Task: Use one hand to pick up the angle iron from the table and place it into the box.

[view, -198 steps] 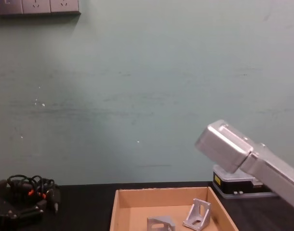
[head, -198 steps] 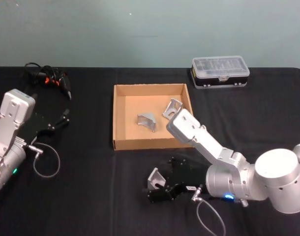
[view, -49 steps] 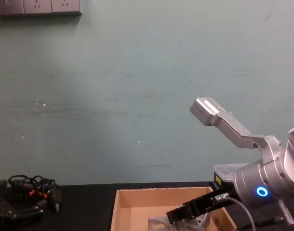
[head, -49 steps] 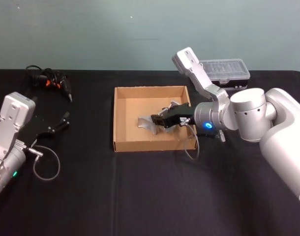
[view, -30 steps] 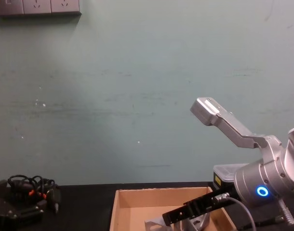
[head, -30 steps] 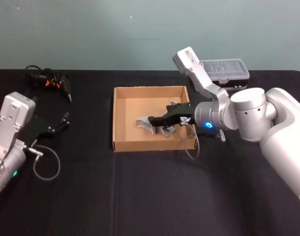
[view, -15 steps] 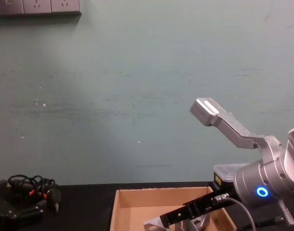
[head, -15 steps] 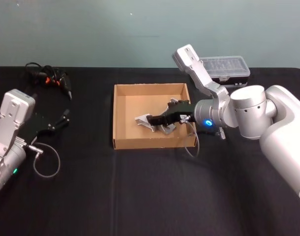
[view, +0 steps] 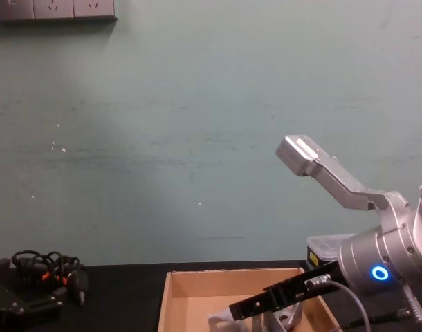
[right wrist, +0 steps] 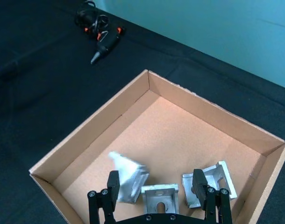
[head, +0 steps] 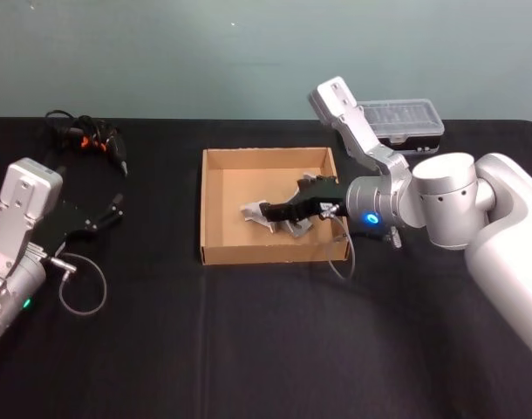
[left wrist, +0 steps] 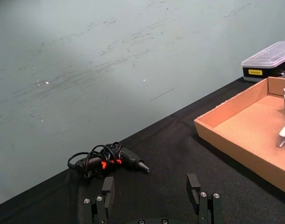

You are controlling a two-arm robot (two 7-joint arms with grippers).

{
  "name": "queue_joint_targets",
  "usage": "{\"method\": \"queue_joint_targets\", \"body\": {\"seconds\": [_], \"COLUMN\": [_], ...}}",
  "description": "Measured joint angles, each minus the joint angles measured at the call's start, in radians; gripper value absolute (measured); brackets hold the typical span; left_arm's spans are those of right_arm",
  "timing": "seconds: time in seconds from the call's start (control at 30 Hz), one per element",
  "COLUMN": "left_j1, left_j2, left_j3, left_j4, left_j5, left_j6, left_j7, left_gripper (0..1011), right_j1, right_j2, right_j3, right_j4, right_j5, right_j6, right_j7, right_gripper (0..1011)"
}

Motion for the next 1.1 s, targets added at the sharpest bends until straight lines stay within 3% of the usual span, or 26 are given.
{"method": "queue_joint_targets", "body": {"seconds": [0.43, 0.7, 1.1], "left_j1": [0.0, 0.0, 0.0], "left_j2": [0.0, 0.0, 0.0], "left_j3": [0.0, 0.0, 0.0], "left_j4": [0.0, 0.0, 0.0], "left_j5": [0.0, 0.0, 0.0], "left_j6": [0.0, 0.0, 0.0], "left_j7": [0.0, 0.0, 0.0], "left_gripper": [1011, 1011, 1011], "right_j1": [-0.047, -0.096, -0.248], "right_j2": [0.033, 0.073, 0.193], "right_j3": [0.025, 0.038, 0.07], "right_j4": [-0.108, -0.204, -0.438], "right_j5": [0.016, 0.037, 0.086], "right_j6": [0.013, 0.027, 0.014], "right_j7": [-0.007, -0.006, -0.013], "right_gripper": [1000, 1000, 1000]}}
